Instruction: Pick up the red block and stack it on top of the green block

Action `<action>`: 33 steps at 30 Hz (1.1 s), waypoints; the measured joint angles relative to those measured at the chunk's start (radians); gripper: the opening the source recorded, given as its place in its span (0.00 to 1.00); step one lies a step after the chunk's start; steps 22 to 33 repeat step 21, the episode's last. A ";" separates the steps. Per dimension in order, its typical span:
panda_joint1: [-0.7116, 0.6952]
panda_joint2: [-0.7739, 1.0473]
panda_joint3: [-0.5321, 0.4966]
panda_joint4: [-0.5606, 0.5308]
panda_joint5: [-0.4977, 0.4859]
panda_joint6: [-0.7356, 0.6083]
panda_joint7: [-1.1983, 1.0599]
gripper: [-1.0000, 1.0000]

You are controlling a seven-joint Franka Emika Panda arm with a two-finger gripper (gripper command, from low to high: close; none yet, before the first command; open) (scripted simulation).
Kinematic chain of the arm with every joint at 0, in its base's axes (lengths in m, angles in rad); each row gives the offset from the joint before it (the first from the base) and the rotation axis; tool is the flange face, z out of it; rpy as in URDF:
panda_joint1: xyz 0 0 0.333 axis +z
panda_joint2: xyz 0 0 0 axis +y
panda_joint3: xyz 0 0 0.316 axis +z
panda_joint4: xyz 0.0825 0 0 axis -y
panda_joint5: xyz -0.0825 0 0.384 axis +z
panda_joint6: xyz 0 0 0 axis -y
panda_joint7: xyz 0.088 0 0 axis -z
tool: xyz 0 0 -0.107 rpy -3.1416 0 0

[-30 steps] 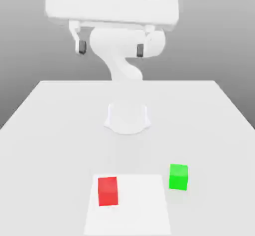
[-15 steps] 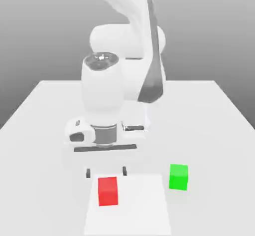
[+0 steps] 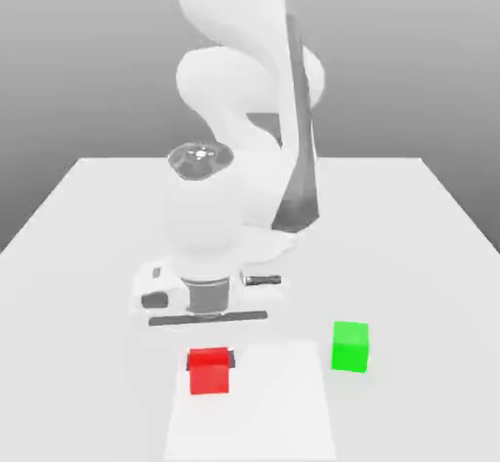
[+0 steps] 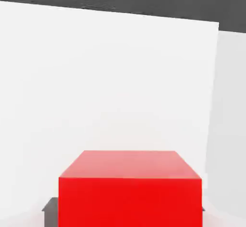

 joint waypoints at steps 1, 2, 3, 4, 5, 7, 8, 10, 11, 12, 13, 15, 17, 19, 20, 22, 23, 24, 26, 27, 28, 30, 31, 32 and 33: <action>0.000 -0.035 0.001 -0.006 -0.008 -0.030 0.007 0.00; 0.040 -0.066 0.019 -0.016 -0.008 -0.050 0.036 0.00; 0.070 -0.095 0.044 -0.028 -0.004 -0.066 0.072 0.00; 0.109 -0.122 0.063 -0.040 0.002 -0.080 0.112 0.00; 0.148 -0.149 0.086 -0.054 0.009 -0.093 0.154 0.00; 0.204 -0.201 0.132 -0.081 0.024 -0.117 0.241 0.00; 0.230 -0.226 0.162 -0.095 0.034 -0.128 0.284 0.00; 0.285 -0.275 0.226 -0.123 0.056 -0.149 0.366 0.00; 0.296 -0.270 0.243 -0.129 0.055 -0.138 0.392 0.00; 0.298 -0.251 0.254 -0.131 0.047 -0.117 0.409 0.00; 0.297 -0.224 0.259 -0.131 0.035 -0.089 0.424 0.00; 0.291 -0.160 0.261 -0.130 0.001 -0.027 0.452 0.00; 0.285 -0.090 0.257 -0.128 -0.042 0.039 0.484 0.00; 0.286 -0.058 0.250 -0.127 -0.064 0.069 0.499 1.00; 0.286 -0.058 0.250 -0.127 -0.064 0.069 0.499 1.00; 0.286 -0.058 0.250 -0.127 -0.064 0.069 0.499 1.00; 0.286 -0.058 0.250 -0.127 -0.064 0.069 0.499 1.00; 0.286 -0.058 0.250 -0.127 -0.064 0.069 0.499 1.00; 0.286 -0.058 0.250 -0.127 -0.064 0.069 0.499 1.00; 0.286 -0.058 0.250 -0.127 -0.064 0.069 0.499 1.00; 0.286 -0.058 0.250 -0.127 -0.064 0.069 0.499 1.00; 0.286 -0.058 0.250 -0.127 -0.064 0.069 0.499 1.00; 0.286 -0.058 0.250 -0.127 -0.064 0.069 0.499 1.00; 0.286 -0.058 0.250 -0.127 -0.064 0.069 0.499 1.00; 0.286 -0.058 0.250 -0.127 -0.064 0.069 0.499 1.00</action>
